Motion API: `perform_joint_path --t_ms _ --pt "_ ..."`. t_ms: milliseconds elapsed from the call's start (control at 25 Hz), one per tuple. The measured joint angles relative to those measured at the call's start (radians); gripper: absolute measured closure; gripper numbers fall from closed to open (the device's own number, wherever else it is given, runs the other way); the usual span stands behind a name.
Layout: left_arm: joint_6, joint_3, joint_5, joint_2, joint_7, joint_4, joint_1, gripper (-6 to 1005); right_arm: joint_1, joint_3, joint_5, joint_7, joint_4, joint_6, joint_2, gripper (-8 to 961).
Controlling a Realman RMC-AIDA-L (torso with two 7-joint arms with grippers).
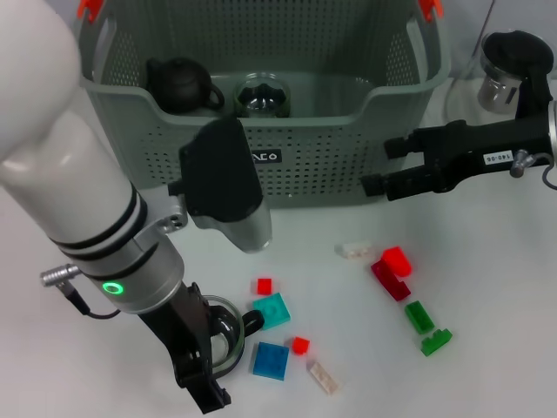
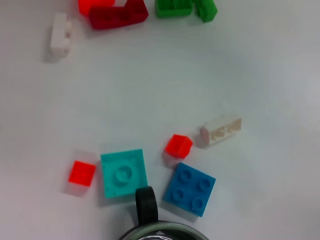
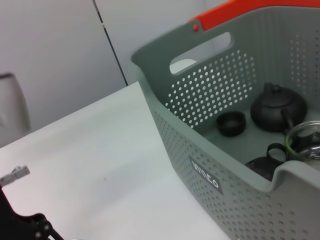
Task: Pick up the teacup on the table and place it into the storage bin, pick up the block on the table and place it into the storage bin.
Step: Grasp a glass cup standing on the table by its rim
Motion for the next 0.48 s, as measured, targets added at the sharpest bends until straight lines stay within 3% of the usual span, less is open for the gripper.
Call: perform_joint_path --t_ms 480 --pt "-0.061 0.032 0.027 0.0 0.003 -0.067 -0.008 151 0.0 0.006 0.0 -0.002 0.0 0.002 0.0 8"
